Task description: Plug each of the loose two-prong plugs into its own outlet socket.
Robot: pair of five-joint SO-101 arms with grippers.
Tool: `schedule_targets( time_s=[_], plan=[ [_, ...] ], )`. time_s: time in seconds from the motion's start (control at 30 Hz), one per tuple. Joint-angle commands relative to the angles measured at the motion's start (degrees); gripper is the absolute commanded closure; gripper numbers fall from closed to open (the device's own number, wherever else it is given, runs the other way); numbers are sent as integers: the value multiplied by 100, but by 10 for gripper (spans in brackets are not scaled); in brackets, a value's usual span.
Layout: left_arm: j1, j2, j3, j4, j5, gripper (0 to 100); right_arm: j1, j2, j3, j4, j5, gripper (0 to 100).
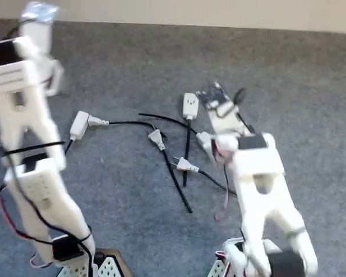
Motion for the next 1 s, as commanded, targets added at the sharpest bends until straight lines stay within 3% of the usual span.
schedule_targets(
  time_s=[0.0,0.17,0.4,0.5,0.63,0.7,0.8,0.97],
  plan=[
    [-1112,-470,251,44,-897,736,-356,1332,-1262,66,229,656],
    [-2132,-259,233,26,-1503,734,-831,2123,-1393,31,220,656],
    [-2993,418,233,-958,-1793,736,-831,2967,-1402,-497,281,663],
    [-3187,541,233,-1143,-1793,736,-743,3169,-1402,-708,580,765],
    [-3319,558,242,-1178,-1802,736,-505,3196,-1402,-936,589,985],
    [-3345,558,242,-1178,-1802,736,-400,3178,-1411,-919,598,985],
    [-3354,558,242,-1178,-1802,736,-347,2976,-1640,-549,615,994],
    [-3451,558,233,-1178,-1952,736,-444,1991,-2633,989,615,994]
  ],
)
